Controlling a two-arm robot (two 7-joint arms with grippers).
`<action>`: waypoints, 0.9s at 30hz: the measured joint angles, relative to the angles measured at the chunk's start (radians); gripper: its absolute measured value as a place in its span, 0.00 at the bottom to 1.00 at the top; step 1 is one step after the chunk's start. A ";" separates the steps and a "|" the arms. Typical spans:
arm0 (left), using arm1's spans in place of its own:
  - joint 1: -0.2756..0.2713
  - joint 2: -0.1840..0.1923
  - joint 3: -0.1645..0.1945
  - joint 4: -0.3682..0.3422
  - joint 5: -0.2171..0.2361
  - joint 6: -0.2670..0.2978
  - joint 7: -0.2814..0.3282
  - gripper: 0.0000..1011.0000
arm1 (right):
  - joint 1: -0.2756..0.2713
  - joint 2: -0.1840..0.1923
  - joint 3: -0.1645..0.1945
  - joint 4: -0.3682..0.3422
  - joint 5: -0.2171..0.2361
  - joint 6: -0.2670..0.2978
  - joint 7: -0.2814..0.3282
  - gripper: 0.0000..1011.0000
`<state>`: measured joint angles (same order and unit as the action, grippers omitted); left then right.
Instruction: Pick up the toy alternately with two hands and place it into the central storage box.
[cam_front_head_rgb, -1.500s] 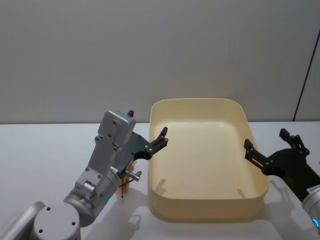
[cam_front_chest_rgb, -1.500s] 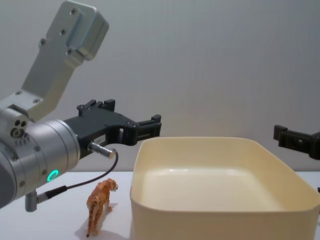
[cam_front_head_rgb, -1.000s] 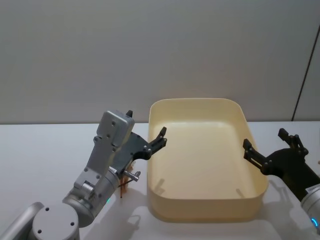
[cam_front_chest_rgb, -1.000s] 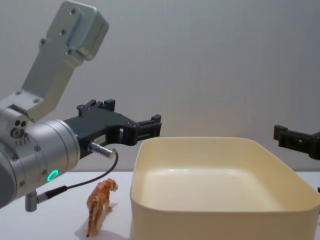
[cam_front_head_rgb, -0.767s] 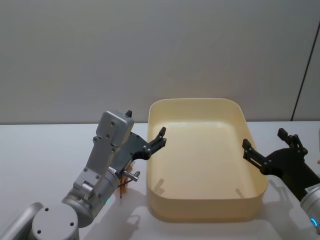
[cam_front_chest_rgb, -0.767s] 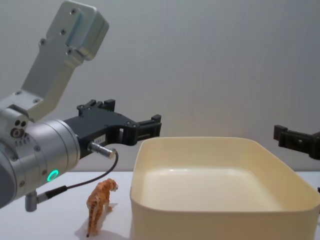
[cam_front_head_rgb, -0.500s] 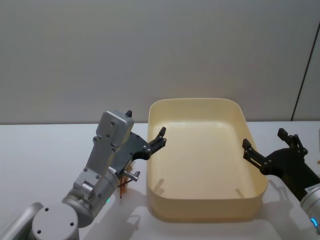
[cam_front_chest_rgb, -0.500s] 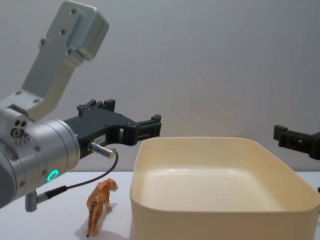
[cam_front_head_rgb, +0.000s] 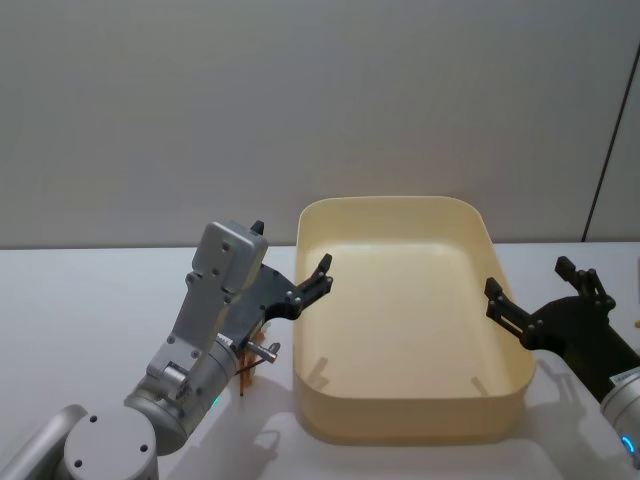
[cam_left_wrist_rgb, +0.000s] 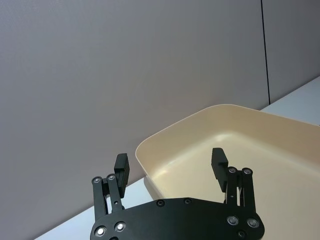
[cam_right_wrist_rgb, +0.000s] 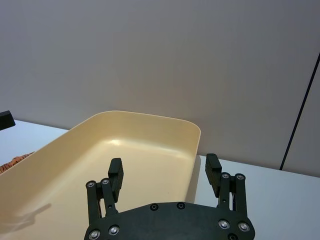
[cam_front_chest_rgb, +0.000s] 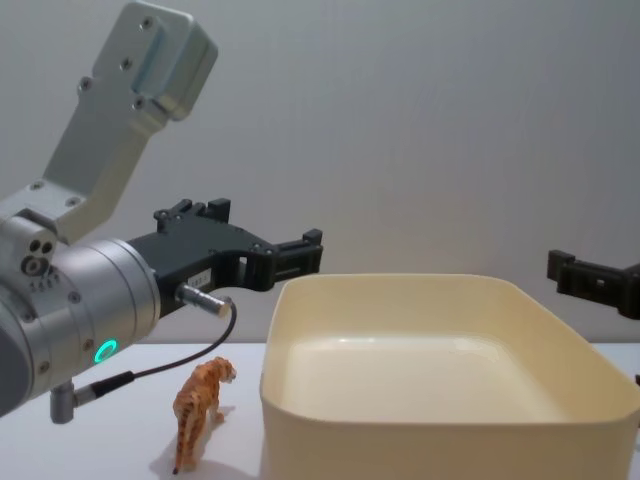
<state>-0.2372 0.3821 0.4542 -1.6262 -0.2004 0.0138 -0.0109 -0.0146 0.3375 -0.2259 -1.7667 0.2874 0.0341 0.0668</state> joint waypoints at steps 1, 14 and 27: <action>0.000 0.000 0.000 0.000 0.000 0.000 0.000 0.99 | 0.000 0.000 0.000 0.000 0.000 0.000 0.000 0.99; 0.000 0.000 0.000 0.000 0.000 0.000 0.000 0.99 | 0.000 0.000 0.000 0.000 0.000 0.000 0.000 0.99; 0.000 0.000 0.000 0.000 0.000 0.000 0.000 0.99 | 0.000 0.000 0.000 0.000 0.000 0.000 0.000 0.99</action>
<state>-0.2372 0.3821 0.4542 -1.6262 -0.2004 0.0138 -0.0109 -0.0146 0.3375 -0.2259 -1.7667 0.2874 0.0340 0.0667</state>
